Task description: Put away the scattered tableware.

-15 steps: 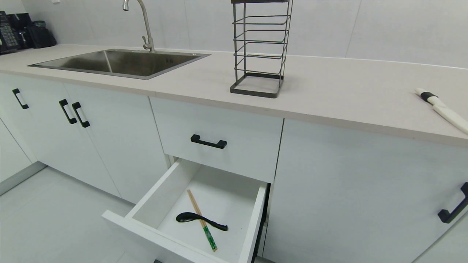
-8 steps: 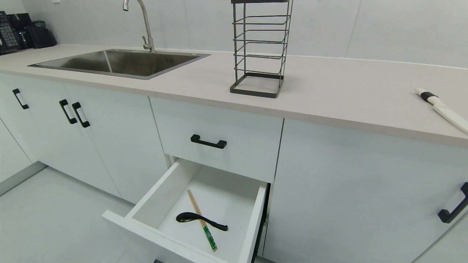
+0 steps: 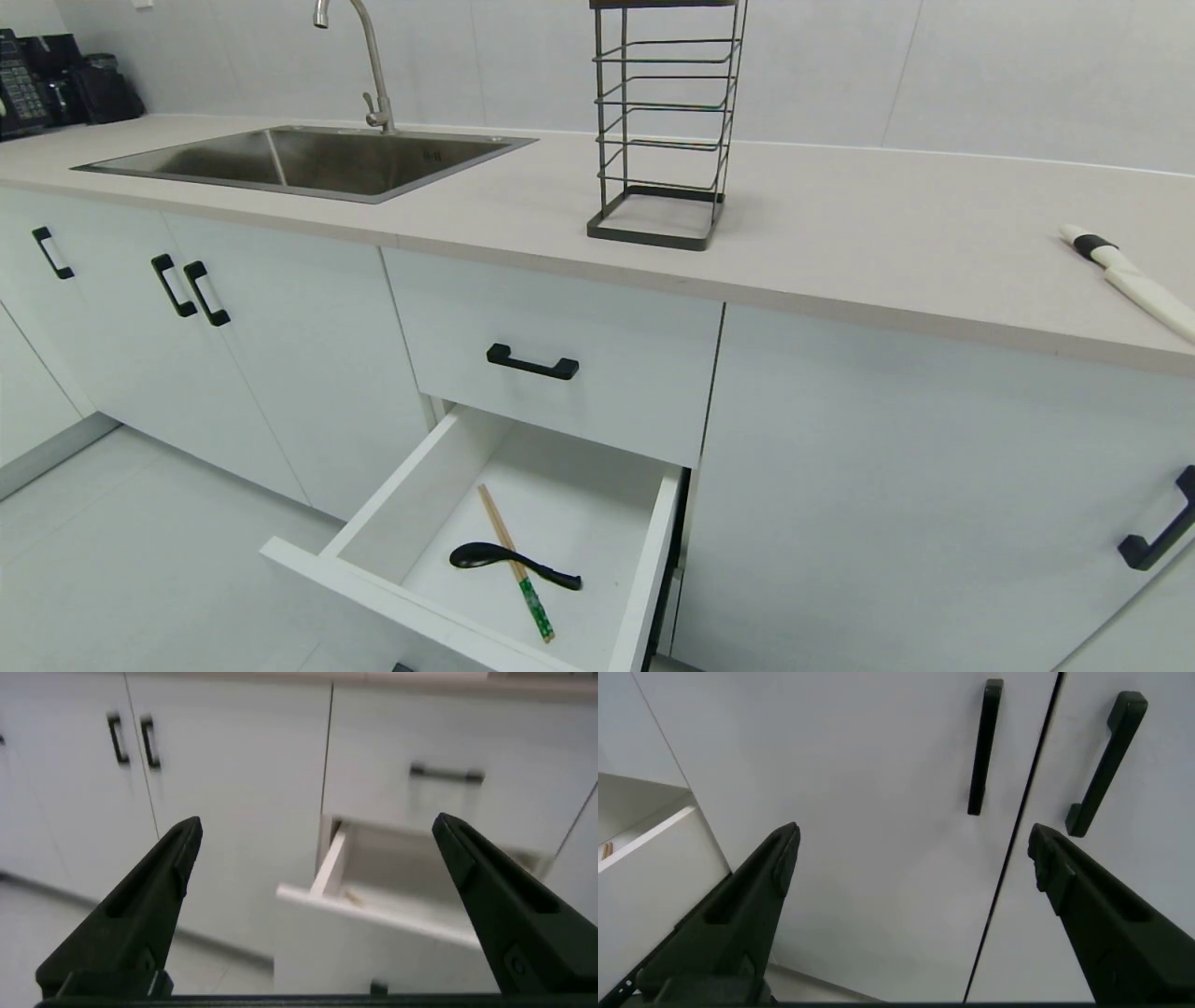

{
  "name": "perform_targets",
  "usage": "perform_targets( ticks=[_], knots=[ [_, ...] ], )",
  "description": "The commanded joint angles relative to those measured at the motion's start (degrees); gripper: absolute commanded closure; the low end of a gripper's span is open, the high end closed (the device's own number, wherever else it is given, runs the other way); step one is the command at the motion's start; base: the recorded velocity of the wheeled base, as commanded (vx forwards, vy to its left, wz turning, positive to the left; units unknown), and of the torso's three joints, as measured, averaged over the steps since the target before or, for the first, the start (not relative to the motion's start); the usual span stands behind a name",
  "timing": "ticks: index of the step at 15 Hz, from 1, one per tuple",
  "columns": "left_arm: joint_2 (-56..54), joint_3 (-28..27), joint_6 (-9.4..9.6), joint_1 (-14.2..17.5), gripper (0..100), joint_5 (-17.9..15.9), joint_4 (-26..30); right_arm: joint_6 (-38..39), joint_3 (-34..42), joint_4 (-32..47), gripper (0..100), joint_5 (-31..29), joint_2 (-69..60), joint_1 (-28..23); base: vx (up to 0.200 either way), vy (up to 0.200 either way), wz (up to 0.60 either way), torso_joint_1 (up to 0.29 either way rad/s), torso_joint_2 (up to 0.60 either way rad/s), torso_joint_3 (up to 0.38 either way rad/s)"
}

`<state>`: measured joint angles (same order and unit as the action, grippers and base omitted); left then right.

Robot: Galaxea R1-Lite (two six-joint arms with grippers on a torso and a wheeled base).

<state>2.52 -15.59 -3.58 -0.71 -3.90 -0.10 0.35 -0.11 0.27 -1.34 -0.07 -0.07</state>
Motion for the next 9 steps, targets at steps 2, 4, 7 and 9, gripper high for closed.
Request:
perform_targets(
  ticks=[2, 4, 7, 9],
  knots=[
    [6.18, -0.14, -0.63, -5.36, 0, -5.77, 11.87, 0.26, 0.02, 0.00, 0, 0.02, 0.07, 0.07, 0.000, 0.000, 0.00, 0.000, 0.00, 0.000],
    [15.05, -0.49, -1.25, -6.15, 0, -10.07, 13.11, 0.17, 0.02, 0.00, 0, 0.02, 0.07, 0.07, 0.000, 0.000, 0.00, 0.000, 0.00, 0.000],
    [29.21, -1.72, -2.39, -6.32, 0, -13.50, 12.75, 0.17, 0.02, 0.00, 0, 0.02, 0.07, 0.07, 0.000, 0.000, 0.00, 0.000, 0.00, 0.000],
    [36.68, -1.46, -2.04, -6.32, 0, -15.26, 12.67, 0.17, 0.02, 0.00, 0, 0.02, 0.07, 0.07, 0.000, 0.000, 0.00, 0.000, 0.00, 0.000]
  ],
)
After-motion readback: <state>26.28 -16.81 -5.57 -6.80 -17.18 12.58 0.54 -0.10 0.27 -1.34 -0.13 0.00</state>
